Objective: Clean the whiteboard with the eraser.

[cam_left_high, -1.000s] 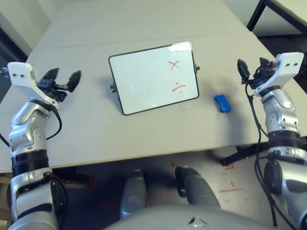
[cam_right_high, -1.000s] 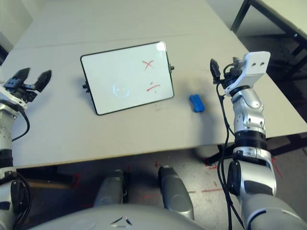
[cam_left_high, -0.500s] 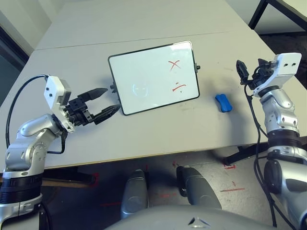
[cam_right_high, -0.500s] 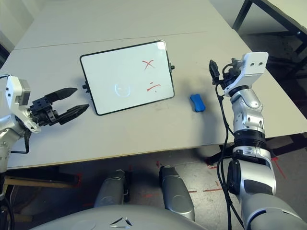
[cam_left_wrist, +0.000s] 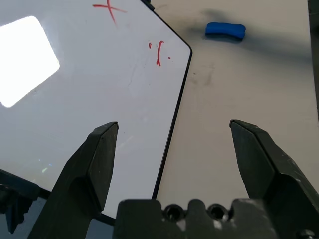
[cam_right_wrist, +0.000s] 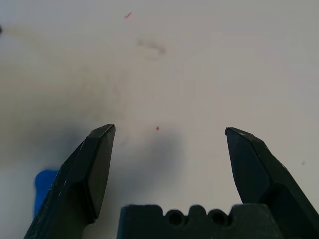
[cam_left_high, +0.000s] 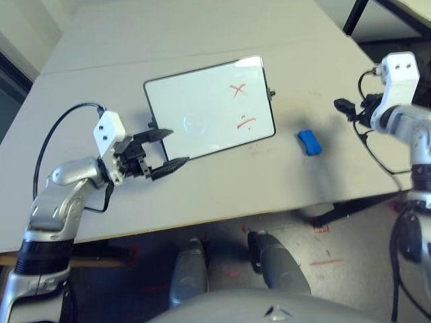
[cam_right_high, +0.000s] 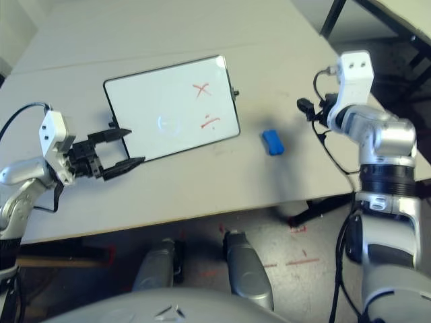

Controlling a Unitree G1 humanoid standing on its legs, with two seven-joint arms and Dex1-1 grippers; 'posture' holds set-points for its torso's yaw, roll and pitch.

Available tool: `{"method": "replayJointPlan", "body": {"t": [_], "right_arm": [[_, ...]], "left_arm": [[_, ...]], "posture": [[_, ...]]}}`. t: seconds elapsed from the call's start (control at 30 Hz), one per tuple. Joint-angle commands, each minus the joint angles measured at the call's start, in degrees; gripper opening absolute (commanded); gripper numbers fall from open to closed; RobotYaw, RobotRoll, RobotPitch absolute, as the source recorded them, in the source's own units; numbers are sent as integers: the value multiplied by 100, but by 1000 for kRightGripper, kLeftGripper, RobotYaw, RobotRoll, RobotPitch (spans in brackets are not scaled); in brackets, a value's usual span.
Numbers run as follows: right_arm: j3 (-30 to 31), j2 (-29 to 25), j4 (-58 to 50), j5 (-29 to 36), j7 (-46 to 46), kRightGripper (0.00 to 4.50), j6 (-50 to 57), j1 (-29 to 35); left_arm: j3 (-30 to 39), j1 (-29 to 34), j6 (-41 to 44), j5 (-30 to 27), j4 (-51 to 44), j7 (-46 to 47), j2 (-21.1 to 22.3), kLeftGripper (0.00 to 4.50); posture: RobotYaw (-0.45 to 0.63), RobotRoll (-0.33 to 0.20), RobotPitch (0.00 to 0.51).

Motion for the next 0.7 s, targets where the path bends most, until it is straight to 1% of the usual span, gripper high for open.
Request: {"method": "replayJointPlan", "body": {"t": [0.03, 0.1, 0.17, 0.27, 0.4, 0.53, 0.7], "right_arm": [[-29, 70, -566, 263, 22, 4480, 1241, -170], [-42, 183, -827, 333, -8, 4480, 1703, -204], [3, 229, -988, 416, -34, 4480, 1838, -141], [124, 367, -1201, 565, -163, 4480, 1845, 59], [216, 569, -1353, 609, -372, 4480, 1845, 263], [253, 709, -1402, 631, -530, 4480, 1845, 325], [463, 859, -1509, 646, -673, 4480, 1845, 411]], "left_arm": [[-141, -139, -153, 155, 227, -67, -48, 4500], [-166, -184, -149, 154, 252, -77, -83, 4500], [-185, -206, -153, 177, 265, -79, -107, 4500], [-211, -216, -182, 210, 302, -84, -133, 4500], [-218, -226, -203, 221, 324, -74, -158, 4500], [-208, -231, -215, 240, 340, -69, -177, 4500], [-174, -207, -222, 252, 313, -42, -184, 4500]], "posture": [[-146, 0, 162], [-152, 0, 164], [-157, 0, 169], [-157, 0, 170], [-152, 0, 170], [-146, 0, 168], [-138, 0, 163]]}}
